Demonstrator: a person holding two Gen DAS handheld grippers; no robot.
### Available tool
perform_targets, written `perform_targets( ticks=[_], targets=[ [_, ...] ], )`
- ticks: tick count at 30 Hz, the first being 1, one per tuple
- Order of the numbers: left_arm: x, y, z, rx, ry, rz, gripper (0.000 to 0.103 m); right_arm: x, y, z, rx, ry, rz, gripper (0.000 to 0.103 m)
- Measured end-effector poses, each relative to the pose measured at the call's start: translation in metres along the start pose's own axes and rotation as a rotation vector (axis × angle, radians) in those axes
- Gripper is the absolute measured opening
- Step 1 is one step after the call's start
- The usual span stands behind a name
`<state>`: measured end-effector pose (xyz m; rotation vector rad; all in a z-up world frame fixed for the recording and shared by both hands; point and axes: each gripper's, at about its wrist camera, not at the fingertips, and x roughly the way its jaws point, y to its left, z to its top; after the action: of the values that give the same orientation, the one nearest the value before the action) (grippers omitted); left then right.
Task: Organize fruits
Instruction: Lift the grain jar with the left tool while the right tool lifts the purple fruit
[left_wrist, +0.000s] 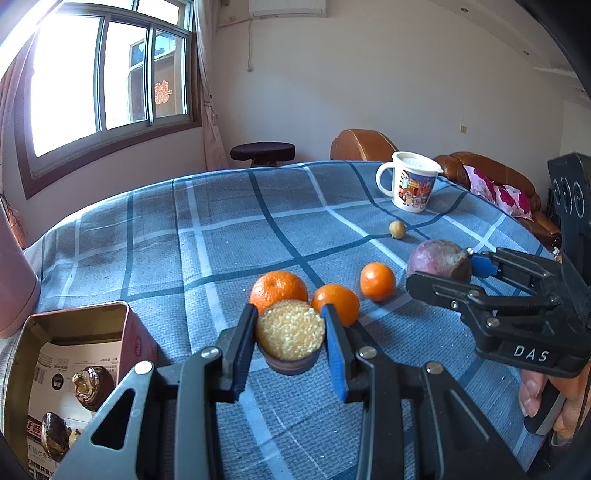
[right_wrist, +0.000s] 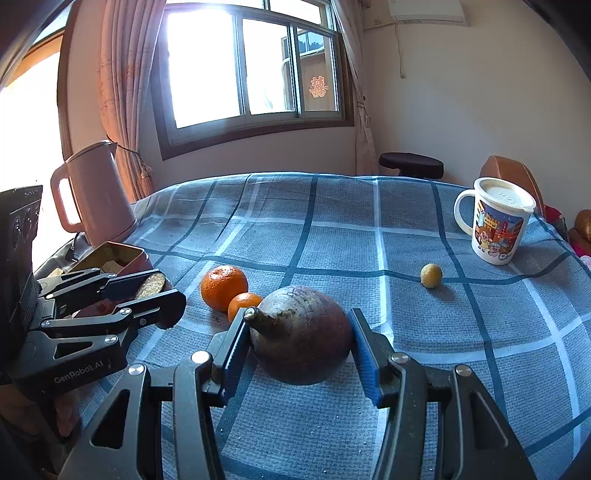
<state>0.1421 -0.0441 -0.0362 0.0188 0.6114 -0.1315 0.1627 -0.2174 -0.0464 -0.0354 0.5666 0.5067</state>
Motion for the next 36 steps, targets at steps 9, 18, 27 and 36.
perform_targets(
  ticks=[9, 18, 27, 36],
  targets=[
    [-0.006, 0.001, -0.001, -0.005, -0.028, 0.012, 0.037, -0.007, 0.0, -0.001, -0.007, -0.038, -0.002, 0.054],
    [-0.012, 0.001, -0.001, -0.008, -0.063, 0.025, 0.037, -0.013, 0.001, -0.001, -0.016, -0.073, -0.002, 0.054],
    [-0.018, 0.001, -0.002, -0.004, -0.091, 0.035, 0.037, -0.019, 0.003, -0.002, -0.025, -0.104, -0.005, 0.054],
    [-0.024, -0.001, -0.003, -0.001, -0.123, 0.044, 0.037, -0.025, 0.004, -0.003, -0.034, -0.136, -0.008, 0.054]
  ],
)
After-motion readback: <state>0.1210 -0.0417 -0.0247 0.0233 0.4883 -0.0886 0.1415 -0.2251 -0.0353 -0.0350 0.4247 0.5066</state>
